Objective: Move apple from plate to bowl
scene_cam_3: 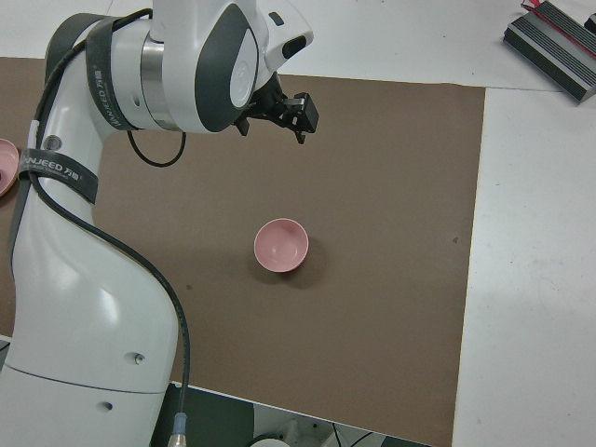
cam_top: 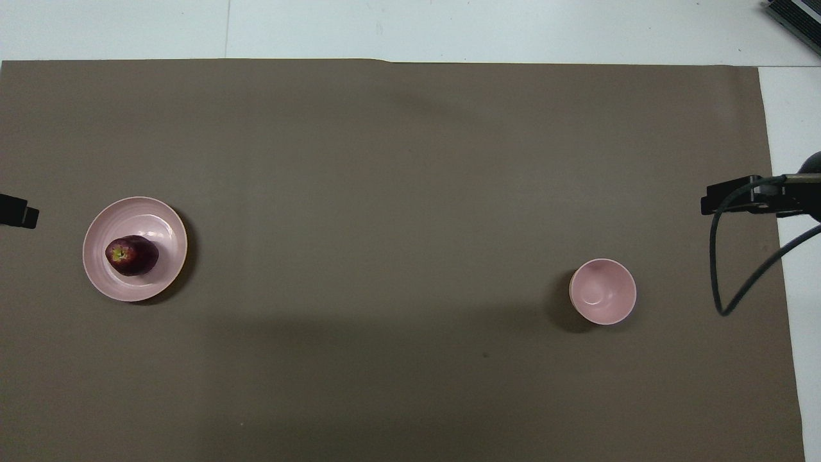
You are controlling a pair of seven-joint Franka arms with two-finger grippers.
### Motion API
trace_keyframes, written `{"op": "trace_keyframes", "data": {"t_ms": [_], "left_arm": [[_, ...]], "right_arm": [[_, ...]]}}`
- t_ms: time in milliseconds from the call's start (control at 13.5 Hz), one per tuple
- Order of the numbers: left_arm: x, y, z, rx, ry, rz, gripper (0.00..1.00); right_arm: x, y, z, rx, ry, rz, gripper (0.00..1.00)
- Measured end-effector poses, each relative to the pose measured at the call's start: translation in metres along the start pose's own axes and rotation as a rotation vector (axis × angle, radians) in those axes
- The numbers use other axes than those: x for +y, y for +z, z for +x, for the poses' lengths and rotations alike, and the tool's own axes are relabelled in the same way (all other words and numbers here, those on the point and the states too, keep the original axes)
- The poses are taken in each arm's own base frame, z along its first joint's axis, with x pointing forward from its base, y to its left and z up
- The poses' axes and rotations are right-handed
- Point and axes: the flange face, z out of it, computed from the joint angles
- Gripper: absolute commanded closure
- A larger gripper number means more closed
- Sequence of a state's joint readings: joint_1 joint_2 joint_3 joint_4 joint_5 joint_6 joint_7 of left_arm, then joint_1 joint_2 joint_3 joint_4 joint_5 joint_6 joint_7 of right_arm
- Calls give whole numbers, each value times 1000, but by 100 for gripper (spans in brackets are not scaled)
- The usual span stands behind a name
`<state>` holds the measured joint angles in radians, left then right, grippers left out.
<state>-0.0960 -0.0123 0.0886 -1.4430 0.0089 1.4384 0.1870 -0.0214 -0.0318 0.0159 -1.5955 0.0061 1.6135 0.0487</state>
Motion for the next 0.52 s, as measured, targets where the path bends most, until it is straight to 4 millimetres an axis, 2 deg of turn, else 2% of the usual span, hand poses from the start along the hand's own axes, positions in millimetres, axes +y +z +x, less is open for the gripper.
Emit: {"op": "trace_keyframes", "data": {"t_ms": [517], "left_arm": [[1,2,-5,-6,1,-3,0]], "right_arm": [[0,0,0,0,0,0,0]]}}
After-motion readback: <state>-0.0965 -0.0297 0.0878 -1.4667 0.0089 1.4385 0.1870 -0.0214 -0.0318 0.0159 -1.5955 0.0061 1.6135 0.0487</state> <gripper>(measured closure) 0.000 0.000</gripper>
